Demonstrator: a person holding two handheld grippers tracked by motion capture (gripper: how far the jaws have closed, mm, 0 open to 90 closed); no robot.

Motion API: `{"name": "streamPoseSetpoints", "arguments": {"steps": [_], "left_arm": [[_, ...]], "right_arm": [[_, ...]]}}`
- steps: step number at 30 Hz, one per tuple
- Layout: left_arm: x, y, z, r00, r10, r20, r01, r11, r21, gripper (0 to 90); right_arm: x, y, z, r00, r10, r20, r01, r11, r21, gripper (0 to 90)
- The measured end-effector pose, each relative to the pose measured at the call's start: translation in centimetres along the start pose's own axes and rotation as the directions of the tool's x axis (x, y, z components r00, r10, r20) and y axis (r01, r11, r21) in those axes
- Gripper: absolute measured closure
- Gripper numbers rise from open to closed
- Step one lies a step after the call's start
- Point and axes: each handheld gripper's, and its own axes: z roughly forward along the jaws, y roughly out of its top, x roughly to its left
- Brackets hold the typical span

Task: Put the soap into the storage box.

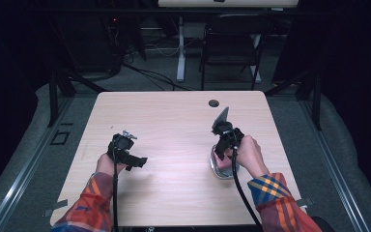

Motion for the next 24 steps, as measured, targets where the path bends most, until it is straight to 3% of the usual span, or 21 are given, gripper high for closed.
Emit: {"name": "streamPoseSetpoints", "arguments": {"steps": [3,6,11,17,18,19,24], "left_arm": [[0.0,0.0,0.0,1.0,-0.002,-0.003,0.002,1.0,-0.002,5.6],[0.0,0.0,0.0,1.0,0.001,0.001,-0.001,1.0,0.001,5.7],[0.0,0.0,0.0,1.0,0.0,0.001,0.0,1.0,0.001,5.7],[0.0,0.0,0.0,1.0,0.002,0.001,-0.002,1.0,0.003,5.7],[0.0,0.0,0.0,1.0,0.002,0.0,-0.002,1.0,0.003,5.6],[0.0,0.0,0.0,1.0,0.002,0.001,-0.002,1.0,0.003,5.7],[0.0,0.0,0.1,1.0,0.002,0.001,-0.002,1.0,0.004,5.7]], "right_arm": [[0.0,-0.2,0.0,0.9998,-0.005,-0.02,0.005,1.0,-0.012,45.4],[0.1,-0.3,-0.3,0.9996,-0.028,-0.007,0.028,1.0,-0.005,44.4],[-0.2,-0.7,-0.5,0.9997,-0.018,-0.019,0.018,1.0,-0.025,42.5],[-1.3,-1.5,-1.3,0.9992,-0.021,-0.033,0.019,0.998,-0.06,36.4],[-1.4,-1.8,-1.2,0.999,-0.006,-0.045,0.002,0.996,-0.091,34.9],[-1.6,-1.9,-1.6,0.9988,-0.023,-0.042,0.019,0.997,-0.075,33.4],[-2.5,-2.9,-2.2,0.9982,-0.037,-0.048,0.031,0.992,-0.123,25.9]]}}
